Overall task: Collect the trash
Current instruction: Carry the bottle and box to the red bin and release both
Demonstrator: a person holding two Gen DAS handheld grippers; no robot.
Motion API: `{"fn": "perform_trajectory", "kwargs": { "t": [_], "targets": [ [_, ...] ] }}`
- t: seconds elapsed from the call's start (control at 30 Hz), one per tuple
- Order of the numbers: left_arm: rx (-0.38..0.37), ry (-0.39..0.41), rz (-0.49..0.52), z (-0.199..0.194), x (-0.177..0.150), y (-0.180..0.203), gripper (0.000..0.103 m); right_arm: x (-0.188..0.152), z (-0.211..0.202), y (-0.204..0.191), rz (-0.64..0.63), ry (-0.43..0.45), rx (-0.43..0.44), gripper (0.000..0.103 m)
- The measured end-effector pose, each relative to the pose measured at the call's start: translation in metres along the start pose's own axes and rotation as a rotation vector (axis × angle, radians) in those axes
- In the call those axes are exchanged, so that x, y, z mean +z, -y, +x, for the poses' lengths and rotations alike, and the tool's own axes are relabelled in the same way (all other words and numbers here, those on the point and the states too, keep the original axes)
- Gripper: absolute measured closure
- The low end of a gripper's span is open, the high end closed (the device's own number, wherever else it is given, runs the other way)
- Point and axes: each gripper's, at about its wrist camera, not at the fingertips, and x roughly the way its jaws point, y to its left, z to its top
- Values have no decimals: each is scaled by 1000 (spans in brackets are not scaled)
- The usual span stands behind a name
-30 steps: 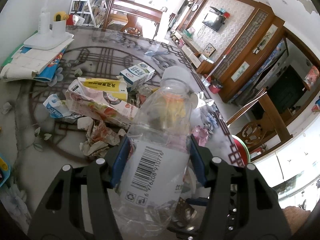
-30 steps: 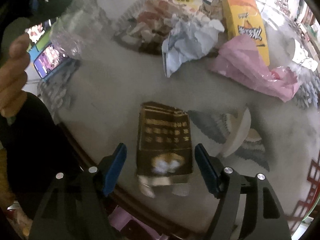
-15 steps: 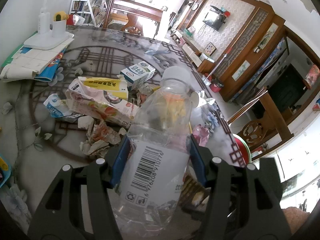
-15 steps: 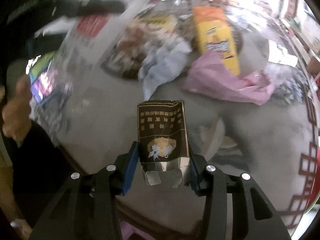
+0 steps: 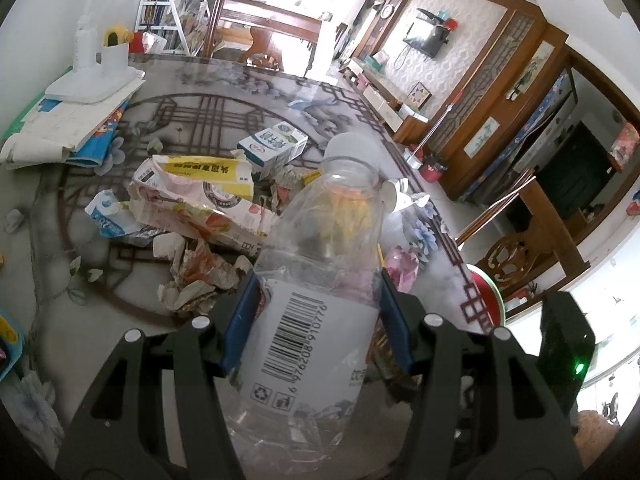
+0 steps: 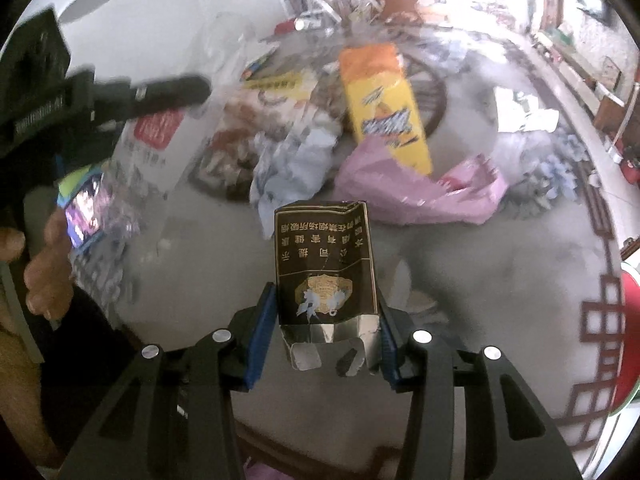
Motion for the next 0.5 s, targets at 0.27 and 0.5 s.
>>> {"fn": "perform_trajectory", "kwargs": {
  "t": [0.27, 0.5],
  "targets": [
    [-3, 40, 20, -7, 4, 10, 48, 8, -53, 39, 155, 162, -10, 59],
    [63, 77, 140, -4, 2, 42, 48, 1, -114, 79, 234, 271, -42, 59]
  ]
}}
